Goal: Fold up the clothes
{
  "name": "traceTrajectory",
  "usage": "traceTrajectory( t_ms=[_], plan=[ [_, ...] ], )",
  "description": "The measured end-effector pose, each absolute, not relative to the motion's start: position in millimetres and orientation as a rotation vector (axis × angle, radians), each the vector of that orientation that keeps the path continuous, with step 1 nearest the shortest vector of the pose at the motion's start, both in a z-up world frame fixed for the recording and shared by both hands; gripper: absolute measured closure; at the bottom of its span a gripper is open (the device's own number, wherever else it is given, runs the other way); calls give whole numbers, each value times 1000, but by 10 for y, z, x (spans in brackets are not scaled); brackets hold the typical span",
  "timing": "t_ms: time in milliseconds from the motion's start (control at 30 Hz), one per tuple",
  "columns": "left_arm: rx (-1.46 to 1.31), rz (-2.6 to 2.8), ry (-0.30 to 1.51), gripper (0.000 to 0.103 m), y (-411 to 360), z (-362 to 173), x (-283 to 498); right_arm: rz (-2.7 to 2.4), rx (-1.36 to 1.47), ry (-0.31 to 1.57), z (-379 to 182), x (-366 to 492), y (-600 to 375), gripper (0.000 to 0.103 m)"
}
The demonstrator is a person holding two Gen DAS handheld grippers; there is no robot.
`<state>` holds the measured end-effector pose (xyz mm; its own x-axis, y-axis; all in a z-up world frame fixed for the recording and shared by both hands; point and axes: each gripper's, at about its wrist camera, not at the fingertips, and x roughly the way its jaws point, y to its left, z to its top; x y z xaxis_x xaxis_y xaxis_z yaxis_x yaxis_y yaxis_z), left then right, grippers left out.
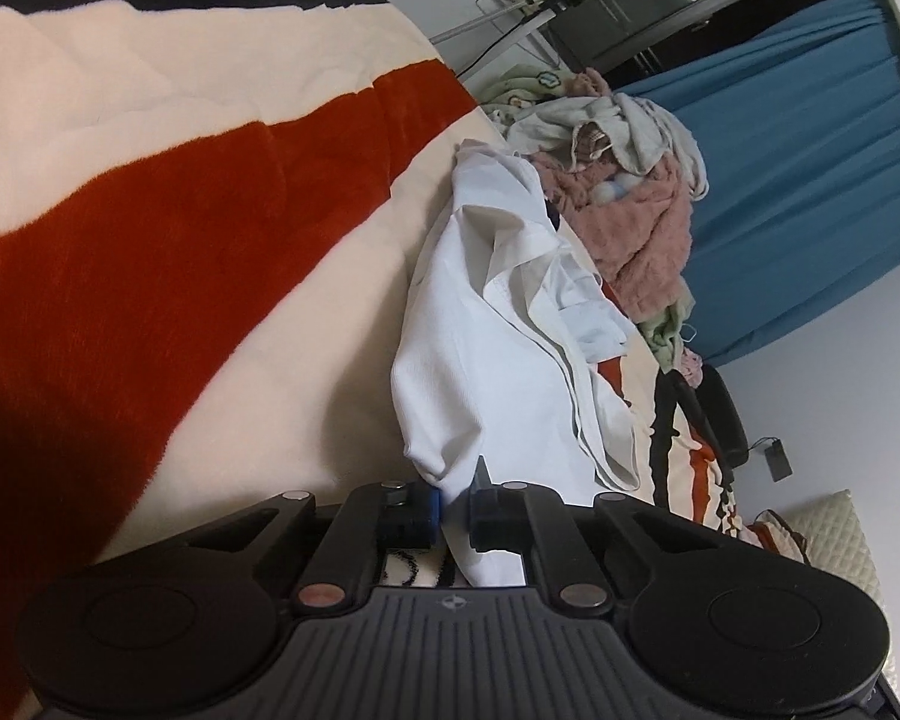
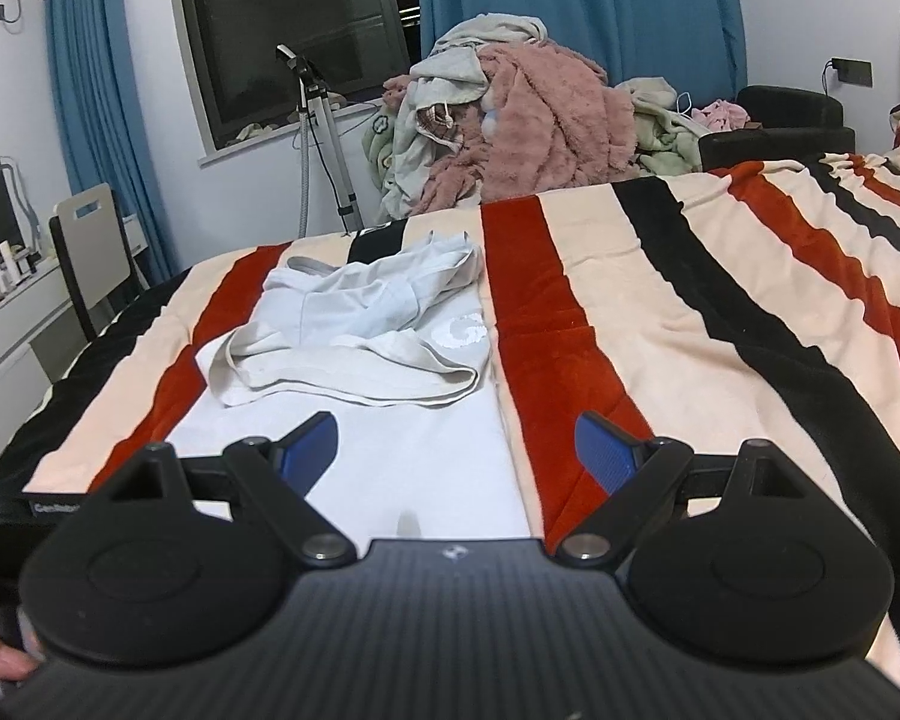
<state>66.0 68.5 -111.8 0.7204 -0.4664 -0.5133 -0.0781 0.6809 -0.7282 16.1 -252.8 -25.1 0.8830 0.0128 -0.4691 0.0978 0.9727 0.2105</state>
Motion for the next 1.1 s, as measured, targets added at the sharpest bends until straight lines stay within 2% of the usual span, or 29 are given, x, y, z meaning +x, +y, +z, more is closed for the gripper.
traceTrajectory(
  t_ms=[433, 567, 633, 667, 733, 800, 867, 1033, 1100],
  plan=[
    [-811, -221, 775, 91, 679, -1152, 693, -20, 189, 537, -390, 254, -2358, 15],
    [-789, -209, 783, 83, 708, -1103, 616, 6, 209, 522, -403, 264, -2362, 16],
    [-722, -214, 782, 74, 711, -1011, 524, 24, 236, 521, -411, 283, -2387, 37],
    [-676, -214, 777, 69, 703, -952, 477, 31, 253, 522, -417, 298, -2407, 42],
    [-551, -207, 733, 67, 636, -795, 397, 40, 284, 525, -432, 335, -2451, 68],
    [-427, -202, 686, 62, 564, -641, 321, 35, 297, 529, -454, 405, -2491, 77],
    [-310, -237, 619, 57, 417, -537, 320, 41, 307, 528, -496, 513, -2529, 78],
    [-116, -292, 580, 58, 48, -542, 669, 75, 320, 578, -704, 906, -2585, 78],
    [-98, -278, 627, 66, -13, -624, 909, 86, 327, 611, -794, 1061, -2595, 78]
  ],
)
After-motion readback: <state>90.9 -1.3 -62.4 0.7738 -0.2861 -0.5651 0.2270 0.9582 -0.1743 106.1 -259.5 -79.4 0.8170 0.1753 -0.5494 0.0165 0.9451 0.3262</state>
